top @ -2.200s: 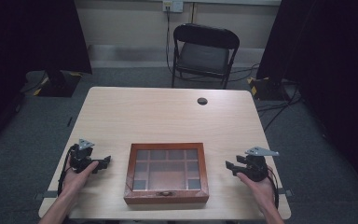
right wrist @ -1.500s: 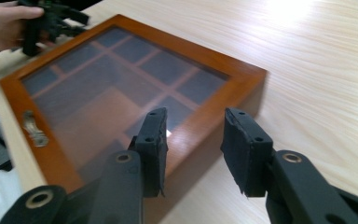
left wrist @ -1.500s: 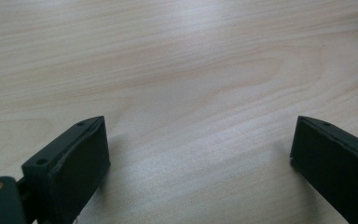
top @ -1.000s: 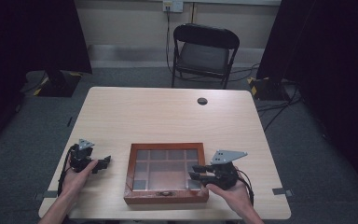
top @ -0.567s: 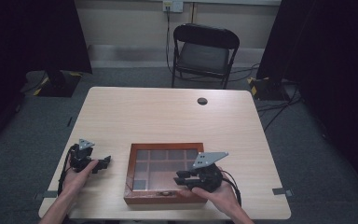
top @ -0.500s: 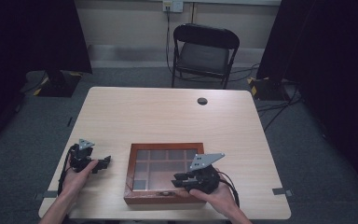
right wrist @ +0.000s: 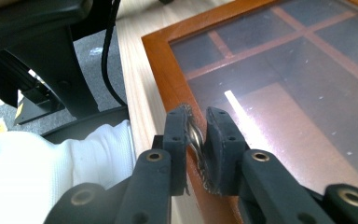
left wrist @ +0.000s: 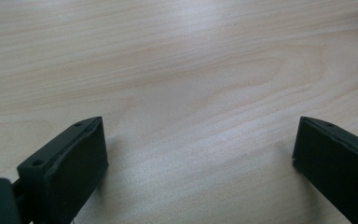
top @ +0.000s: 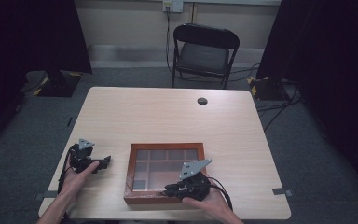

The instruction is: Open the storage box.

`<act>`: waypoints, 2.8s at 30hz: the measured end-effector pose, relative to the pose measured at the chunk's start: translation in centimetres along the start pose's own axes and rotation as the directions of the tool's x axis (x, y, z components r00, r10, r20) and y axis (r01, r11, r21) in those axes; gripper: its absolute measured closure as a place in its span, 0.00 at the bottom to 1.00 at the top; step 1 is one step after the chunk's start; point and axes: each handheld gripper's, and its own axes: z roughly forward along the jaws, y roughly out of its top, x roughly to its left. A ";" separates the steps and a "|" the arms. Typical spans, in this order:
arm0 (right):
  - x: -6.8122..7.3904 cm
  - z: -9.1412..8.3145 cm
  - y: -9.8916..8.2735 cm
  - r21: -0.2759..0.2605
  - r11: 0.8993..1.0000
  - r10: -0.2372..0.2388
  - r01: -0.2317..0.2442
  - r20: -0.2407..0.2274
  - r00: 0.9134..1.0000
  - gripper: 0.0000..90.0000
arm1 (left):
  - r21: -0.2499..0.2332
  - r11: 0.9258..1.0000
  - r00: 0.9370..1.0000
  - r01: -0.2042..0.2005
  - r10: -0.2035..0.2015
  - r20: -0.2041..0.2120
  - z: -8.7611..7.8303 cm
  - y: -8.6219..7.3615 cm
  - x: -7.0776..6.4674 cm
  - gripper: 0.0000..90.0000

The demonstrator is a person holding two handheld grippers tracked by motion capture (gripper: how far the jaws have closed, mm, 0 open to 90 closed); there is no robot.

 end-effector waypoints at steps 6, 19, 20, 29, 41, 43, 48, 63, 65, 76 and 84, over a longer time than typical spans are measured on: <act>-0.2 0.4 -0.3 0.006 1.000 -0.003 0.003 0.000 1.000 0.89 | 0.003 1.000 1.000 0.013 -0.013 -0.016 0.1 0.0 -0.2 0.02; -0.3 0.7 0.2 0.018 0.999 -0.045 0.045 0.006 0.999 0.91 | 0.013 1.000 1.000 0.005 -0.005 -0.001 0.0 0.0 -0.5 0.01; -0.3 0.7 0.2 0.017 0.999 -0.051 0.051 0.009 0.999 0.91 | 0.013 1.000 1.000 0.006 -0.006 0.001 -0.1 0.0 -0.5 0.01; -0.5 0.6 0.6 0.031 0.998 -0.058 0.058 -0.002 0.998 0.91 | 0.011 1.000 1.000 -0.001 0.001 0.009 -0.6 0.0 -0.5 0.12; -0.7 -0.4 1.9 0.015 0.998 -0.062 0.063 -0.027 0.998 0.92 | -0.015 0.999 0.998 -0.034 0.035 0.061 -1.3 0.4 -1.4 0.18; -0.8 -0.6 2.1 0.008 0.999 -0.050 0.050 -0.034 0.998 0.92 | -0.043 0.999 0.996 -0.026 0.029 0.082 -1.8 0.5 -1.6 0.18; -0.8 -0.7 2.3 0.021 0.999 -0.049 0.050 -0.035 0.998 0.92 | -0.063 0.997 0.992 -0.032 0.040 0.121 -2.3 0.7 -2.1 0.18; -1.0 -1.7 3.9 0.016 0.999 -0.044 0.044 -0.044 0.998 0.92 | -0.126 0.987 0.967 -0.098 0.125 0.222 -3.3 0.9 -3.7 0.18; -1.0 -1.7 4.0 0.016 0.999 -0.042 0.043 -0.045 0.998 0.92 | -0.132 0.985 0.963 -0.109 0.137 0.232 -3.4 1.0 -3.8 0.18; -1.0 -2.5 5.1 0.009 0.998 -0.057 0.058 -0.035 0.998 0.91 | -0.165 0.977 0.937 -0.137 0.182 0.300 -3.6 1.1 -4.9 0.18; -1.2 -2.9 5.8 0.011 0.998 -0.065 0.065 -0.032 0.997 0.92 | -0.193 0.967 0.900 -0.167 0.229 0.371 -3.8 1.1 -5.8 0.18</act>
